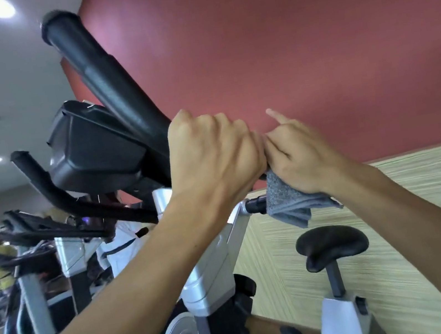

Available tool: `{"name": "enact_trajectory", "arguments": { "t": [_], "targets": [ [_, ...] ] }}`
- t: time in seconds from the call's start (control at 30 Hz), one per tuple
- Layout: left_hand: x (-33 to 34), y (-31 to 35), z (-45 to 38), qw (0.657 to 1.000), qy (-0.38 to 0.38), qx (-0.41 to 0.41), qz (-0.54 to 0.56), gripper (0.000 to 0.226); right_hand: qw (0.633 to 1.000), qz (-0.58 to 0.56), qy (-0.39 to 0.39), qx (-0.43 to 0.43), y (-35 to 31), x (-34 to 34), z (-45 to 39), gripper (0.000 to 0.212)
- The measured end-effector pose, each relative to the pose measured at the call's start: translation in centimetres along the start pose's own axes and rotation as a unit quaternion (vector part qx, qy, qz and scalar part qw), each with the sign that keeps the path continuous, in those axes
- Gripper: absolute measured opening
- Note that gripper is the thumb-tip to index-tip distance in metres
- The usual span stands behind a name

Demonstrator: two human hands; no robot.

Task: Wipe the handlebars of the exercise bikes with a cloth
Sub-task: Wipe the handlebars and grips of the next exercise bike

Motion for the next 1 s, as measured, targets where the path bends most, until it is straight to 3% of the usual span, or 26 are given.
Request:
{"name": "enact_trajectory", "arguments": {
  "t": [0.1, 0.2, 0.4, 0.53, 0.73, 0.87, 1.0],
  "targets": [
    [-0.3, -0.2, 0.1, 1.000, -0.015, -0.005, 0.017, 0.049, 0.999, 0.014, -0.023, -0.029, -0.1, -0.5, -0.1, 0.063],
    [-0.4, -0.2, 0.0, 0.999, -0.027, -0.009, 0.031, 0.039, 0.999, 0.049, -0.023, 0.000, 1.2, -1.0, 1.6, 0.076],
    [-0.1, -0.1, -0.3, 0.998, -0.065, -0.022, -0.004, 0.045, 0.997, 0.040, -0.052, 0.028, 0.6, -0.9, 0.4, 0.068],
    [0.0, -0.2, -0.3, 0.993, -0.114, -0.038, -0.002, 0.048, 0.986, -0.017, -0.159, 0.040, 0.9, -1.2, -0.2, 0.074],
    [-0.3, 0.0, -0.7, 0.988, -0.154, -0.021, -0.008, 0.048, 0.985, -0.069, -0.158, 0.019, 0.0, -1.4, -1.0, 0.055],
    [-0.9, -0.4, -1.2, 0.981, -0.193, 0.017, 0.001, 0.052, 0.967, -0.141, -0.211, -0.033, -1.0, -1.4, -1.6, 0.043],
    [-2.2, -0.7, -1.5, 0.970, -0.239, 0.026, 0.030, 0.048, 0.937, -0.241, -0.252, -0.035, -1.3, -0.8, -2.6, 0.051]
  ]
}}
Point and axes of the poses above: each hand's wrist, its own z-axis away from the middle knuckle, its own x-axis out of the palm, y = z × x, the point moved 4 cm from there along -z, towards the middle knuckle, and after that the axes turned 1 degree about -x, right-handed, at the moved point
